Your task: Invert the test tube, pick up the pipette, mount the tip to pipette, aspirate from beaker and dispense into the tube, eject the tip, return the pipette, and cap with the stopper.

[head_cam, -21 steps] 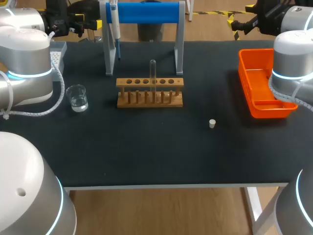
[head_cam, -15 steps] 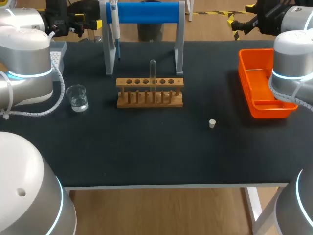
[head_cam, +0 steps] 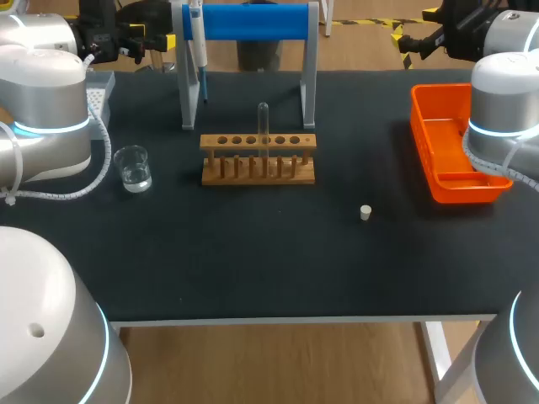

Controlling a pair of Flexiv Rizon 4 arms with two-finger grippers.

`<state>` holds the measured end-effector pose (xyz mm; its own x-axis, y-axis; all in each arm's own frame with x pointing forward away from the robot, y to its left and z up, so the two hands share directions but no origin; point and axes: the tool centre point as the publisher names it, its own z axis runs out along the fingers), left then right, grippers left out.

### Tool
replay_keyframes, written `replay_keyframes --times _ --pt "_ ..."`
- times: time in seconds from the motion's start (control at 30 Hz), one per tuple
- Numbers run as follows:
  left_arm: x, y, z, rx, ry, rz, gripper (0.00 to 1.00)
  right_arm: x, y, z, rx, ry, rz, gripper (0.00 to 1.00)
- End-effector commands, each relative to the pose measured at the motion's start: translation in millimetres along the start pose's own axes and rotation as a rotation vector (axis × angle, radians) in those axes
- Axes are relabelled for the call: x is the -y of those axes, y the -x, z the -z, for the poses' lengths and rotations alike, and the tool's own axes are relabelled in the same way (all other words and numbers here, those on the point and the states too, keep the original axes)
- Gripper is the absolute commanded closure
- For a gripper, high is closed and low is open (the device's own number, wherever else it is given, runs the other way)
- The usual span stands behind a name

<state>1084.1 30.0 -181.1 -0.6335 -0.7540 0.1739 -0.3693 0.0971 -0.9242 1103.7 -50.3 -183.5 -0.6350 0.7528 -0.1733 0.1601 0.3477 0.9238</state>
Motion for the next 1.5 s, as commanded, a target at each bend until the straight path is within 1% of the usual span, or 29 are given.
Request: replay_keyframes --times 0.03,0.07,0.1,0.17,0.2,0.23,0.33,0.37,0.5,0.53,0.7,0.83,0.97,1.2,1.27,1.5 --pt "-0.7 -0.3 0.0 0.001 -0.002 0.000 0.00 0.1 0.1 -0.1 0.000 0.001 0.000 0.00" --pt "-0.7 -0.3 0.0 0.001 -0.002 0.000 0.00 0.1 0.1 -0.1 0.000 0.001 0.000 0.00" --pt "-0.7 -0.3 0.0 0.001 -0.002 0.000 0.00 -0.9 -6.1 6.0 -0.022 0.007 0.005 0.00" --pt "-0.7 -0.3 0.0 0.001 -0.002 0.000 0.00 -1.9 -18.9 16.5 -0.055 0.024 0.008 0.00" --pt "-0.7 -0.3 0.0 0.001 -0.002 0.000 0.00 -2.7 -30.9 25.0 -0.087 0.039 0.010 0.00" --pt "-0.7 -0.3 0.0 0.001 -0.002 0.000 0.00 -2.6 -37.1 28.5 -0.105 0.047 0.010 0.00" --pt "-0.7 -0.3 0.0 0.001 -0.002 0.000 0.00 -0.8 -70.5 49.4 -0.177 0.080 0.016 0.00" --pt "-0.7 -0.3 0.0 0.001 -0.002 0.000 0.00 1.2 -85.3 57.7 -0.207 0.092 0.018 0.00" --pt "-0.7 -0.3 0.0 0.001 -0.002 0.000 0.00 6.6 -125.0 76.5 -0.292 0.127 0.007 0.00" --pt "-0.7 -0.3 0.0 0.001 -0.002 0.000 0.00 9.8 -139.2 81.6 -0.316 0.145 0.022 0.00" --pt "-0.7 -0.3 0.0 0.001 -0.002 0.000 0.00 23.5 -180.1 85.9 -0.344 0.199 0.024 0.00" --pt "-0.7 -0.3 0.0 0.001 -0.002 0.000 0.00 31.8 -205.0 83.9 -0.352 0.227 0.033 0.00" --pt "-0.7 -0.3 0.0 0.001 -0.002 0.000 0.00 40.3 -220.7 78.7 -0.354 0.228 0.048 0.00" --pt "-0.7 -0.3 0.0 0.001 -0.002 0.000 0.00 48.9 -237.5 71.8 -0.350 0.218 0.044 0.00" --pt "-0.7 -0.3 0.0 0.001 -0.002 0.000 0.00 49.0 -238.9 72.1 -0.348 0.221 0.060 0.00" --pt "-0.7 -0.3 0.0 0.001 -0.002 0.000 0.00 49.0 -238.9 72.1 -0.348 0.221 0.060 0.00"
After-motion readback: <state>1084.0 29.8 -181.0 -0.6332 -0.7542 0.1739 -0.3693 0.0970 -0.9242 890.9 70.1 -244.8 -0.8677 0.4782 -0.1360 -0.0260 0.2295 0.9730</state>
